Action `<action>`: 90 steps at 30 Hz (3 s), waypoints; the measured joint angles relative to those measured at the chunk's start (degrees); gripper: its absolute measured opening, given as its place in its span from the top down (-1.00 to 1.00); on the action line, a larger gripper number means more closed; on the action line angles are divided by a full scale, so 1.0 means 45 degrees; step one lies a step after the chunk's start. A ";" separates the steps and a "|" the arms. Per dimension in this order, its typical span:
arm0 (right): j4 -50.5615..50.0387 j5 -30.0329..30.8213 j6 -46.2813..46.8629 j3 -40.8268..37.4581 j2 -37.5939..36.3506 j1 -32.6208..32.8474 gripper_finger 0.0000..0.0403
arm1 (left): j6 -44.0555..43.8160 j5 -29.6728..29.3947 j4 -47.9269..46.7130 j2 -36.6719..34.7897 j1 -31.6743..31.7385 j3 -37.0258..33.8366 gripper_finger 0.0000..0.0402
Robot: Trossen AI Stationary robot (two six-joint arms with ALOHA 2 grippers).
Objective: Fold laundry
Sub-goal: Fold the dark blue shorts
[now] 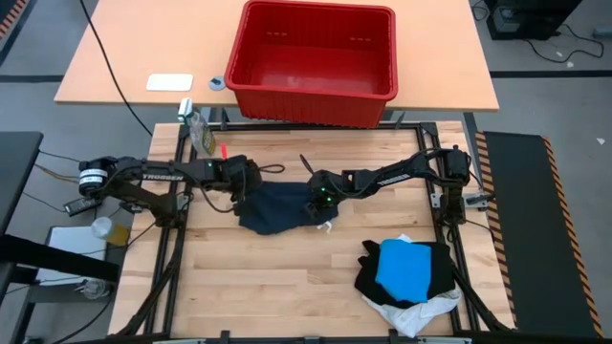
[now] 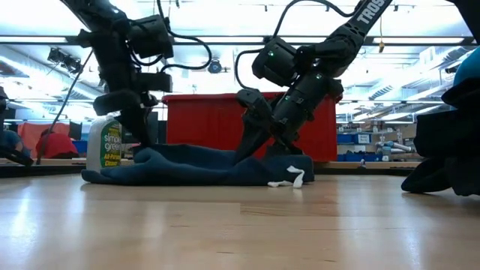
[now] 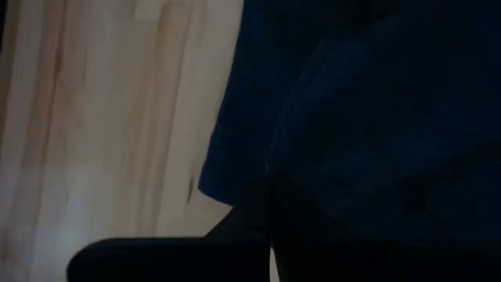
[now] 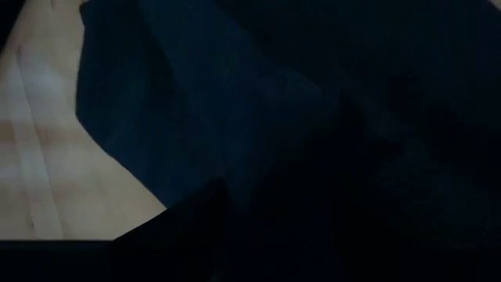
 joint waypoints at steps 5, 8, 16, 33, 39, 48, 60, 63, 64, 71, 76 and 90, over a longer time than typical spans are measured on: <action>-0.0202 0.0005 -0.0261 0.0005 0.0000 0.0015 -0.15 | 0.0634 0.0019 0.0185 0.0000 0.0508 0.0000 0.99; -0.0194 0.0005 -0.0316 0.0005 0.0000 0.0015 -0.15 | 0.1009 0.0022 0.0653 0.0000 0.0890 0.0000 0.98; -0.0168 0.0019 -0.0370 0.0005 0.0000 0.0024 -0.15 | 0.1234 -0.0005 0.2065 0.0822 0.1797 -0.0005 0.81; -0.0094 -0.0068 -0.0311 0.0005 0.0000 0.0024 -0.15 | -0.2022 0.1027 -0.0001 -0.0966 0.1767 0.1106 0.03; 0.0097 -0.0073 -0.0321 0.0005 0.0000 0.0024 -0.15 | -0.5662 0.2606 -0.0529 -0.2391 -0.0551 -0.0206 0.11; 0.0326 -0.0073 -0.0352 0.0005 0.0000 0.0026 -0.15 | -0.8952 0.3011 0.1225 -0.2497 -0.3362 -0.2355 0.22; 0.0438 -0.0068 -0.0229 0.0005 0.0000 0.0036 -0.15 | -0.9468 0.0492 0.3757 -0.2242 -0.4245 -0.4022 0.29; 0.0466 -0.0063 -0.0229 0.0005 0.0000 0.0039 -0.15 | -0.9526 0.0435 0.4111 -0.1877 -0.4372 -0.4289 0.29; 0.0480 -0.0063 -0.0227 0.0004 0.0000 0.0036 -0.15 | -0.9530 0.0426 0.4299 -0.1705 -0.4372 -0.4302 0.29; 0.0476 0.0005 -0.0122 0.0005 0.0000 0.0039 -0.15 | -0.9861 0.0381 0.4576 -0.1010 -0.4377 -0.4311 0.29; 0.0476 0.0007 0.0009 0.0005 0.0000 0.0070 -0.15 | -0.9248 0.0670 0.5112 -0.1109 -0.4549 -0.3718 0.29; 0.0619 0.0107 0.0024 0.0005 0.0000 0.0093 -0.16 | -0.8840 0.0481 0.3692 -0.0918 -0.4485 -0.3768 0.29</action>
